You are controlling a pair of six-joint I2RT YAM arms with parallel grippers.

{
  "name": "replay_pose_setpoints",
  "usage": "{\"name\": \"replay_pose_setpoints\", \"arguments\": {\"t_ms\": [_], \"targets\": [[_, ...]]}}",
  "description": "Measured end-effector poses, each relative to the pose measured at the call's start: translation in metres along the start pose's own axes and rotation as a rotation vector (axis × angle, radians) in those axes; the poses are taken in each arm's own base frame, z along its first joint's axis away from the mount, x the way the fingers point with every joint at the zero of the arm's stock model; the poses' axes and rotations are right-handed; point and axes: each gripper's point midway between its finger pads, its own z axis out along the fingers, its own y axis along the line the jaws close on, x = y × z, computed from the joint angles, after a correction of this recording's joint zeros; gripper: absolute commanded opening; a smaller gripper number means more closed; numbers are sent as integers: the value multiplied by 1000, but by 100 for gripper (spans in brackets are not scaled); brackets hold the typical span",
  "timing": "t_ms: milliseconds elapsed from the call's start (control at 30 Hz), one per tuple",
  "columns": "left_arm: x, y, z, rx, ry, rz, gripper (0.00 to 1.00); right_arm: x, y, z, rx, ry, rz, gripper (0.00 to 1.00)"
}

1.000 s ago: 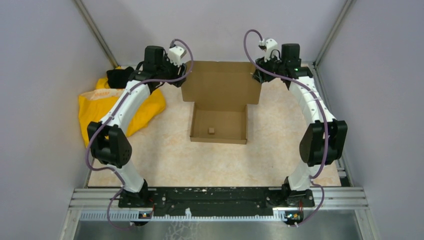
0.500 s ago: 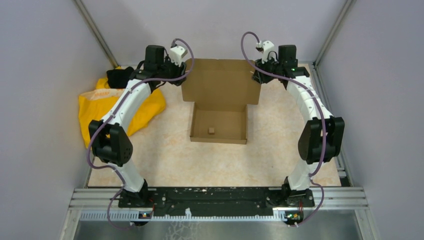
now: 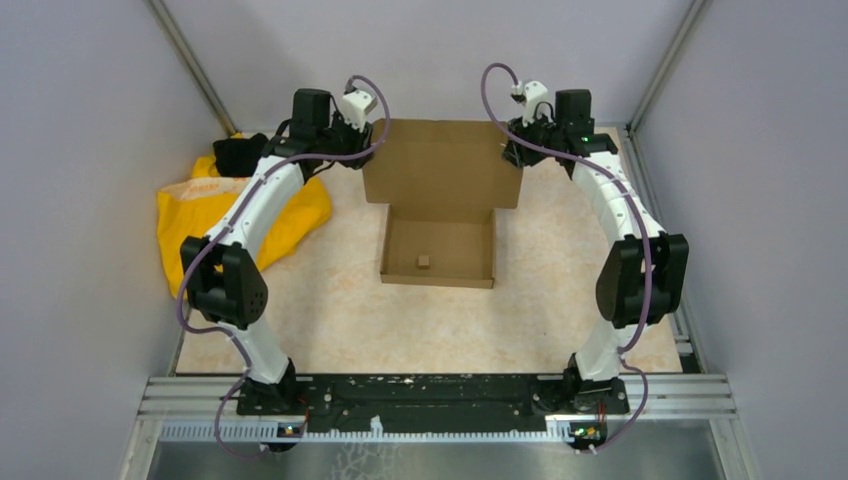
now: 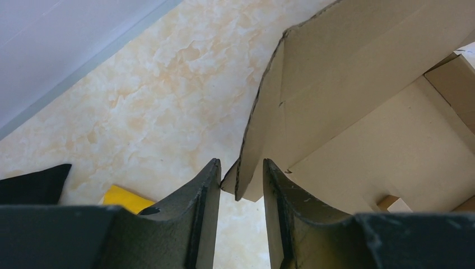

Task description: Fold the paper box

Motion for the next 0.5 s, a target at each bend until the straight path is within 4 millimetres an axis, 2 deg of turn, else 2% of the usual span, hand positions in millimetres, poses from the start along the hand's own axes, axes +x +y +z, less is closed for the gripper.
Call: {"name": "replay_pose_setpoints", "arguments": {"t_ms": [100,500], "targets": [[-1,-1,0,6,-2,-3,36,-2,-1,0,4,-6,-3,33],[-3,-6,1,29,-12,-21,37,-8,-1,-2,13,-29,-13,39]]}}
